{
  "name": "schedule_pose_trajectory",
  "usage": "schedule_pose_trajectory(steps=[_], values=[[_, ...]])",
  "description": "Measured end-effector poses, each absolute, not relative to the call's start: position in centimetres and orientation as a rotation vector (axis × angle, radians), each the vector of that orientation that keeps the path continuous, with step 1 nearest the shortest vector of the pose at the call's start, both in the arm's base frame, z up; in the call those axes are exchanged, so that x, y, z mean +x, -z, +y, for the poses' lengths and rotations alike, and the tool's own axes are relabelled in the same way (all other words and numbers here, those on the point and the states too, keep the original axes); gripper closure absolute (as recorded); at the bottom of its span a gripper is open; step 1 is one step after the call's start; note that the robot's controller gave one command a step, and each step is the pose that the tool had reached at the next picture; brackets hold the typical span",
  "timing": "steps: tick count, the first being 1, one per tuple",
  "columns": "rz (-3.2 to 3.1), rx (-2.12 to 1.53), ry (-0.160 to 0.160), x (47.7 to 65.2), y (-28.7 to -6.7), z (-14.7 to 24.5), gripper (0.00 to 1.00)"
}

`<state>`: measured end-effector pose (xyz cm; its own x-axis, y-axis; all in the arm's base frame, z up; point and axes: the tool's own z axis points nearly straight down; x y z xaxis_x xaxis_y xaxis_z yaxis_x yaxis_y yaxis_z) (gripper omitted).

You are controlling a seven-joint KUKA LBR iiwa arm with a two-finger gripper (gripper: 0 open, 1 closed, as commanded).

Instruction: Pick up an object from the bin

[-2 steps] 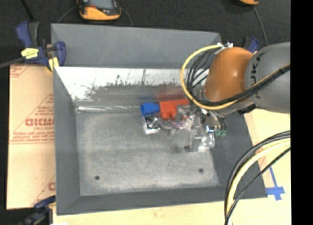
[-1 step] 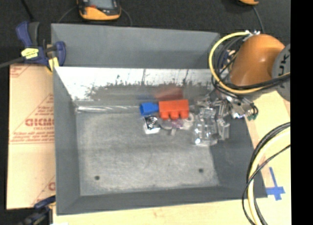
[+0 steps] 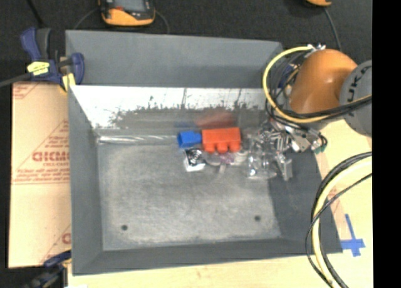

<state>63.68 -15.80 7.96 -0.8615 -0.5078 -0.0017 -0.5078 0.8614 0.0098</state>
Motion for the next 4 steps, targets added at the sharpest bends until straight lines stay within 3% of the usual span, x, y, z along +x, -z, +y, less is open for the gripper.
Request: schedule_pose_trajectory(steps=[1,2,4], values=[[-3.07,0.687,0.015,64.2,-8.0,-15.5,0.0],[-3.075,0.684,0.015,64.2,-8.0,-15.5,1.0],[-3.071,0.697,0.006,65.0,-11.2,-14.4,1.0]])
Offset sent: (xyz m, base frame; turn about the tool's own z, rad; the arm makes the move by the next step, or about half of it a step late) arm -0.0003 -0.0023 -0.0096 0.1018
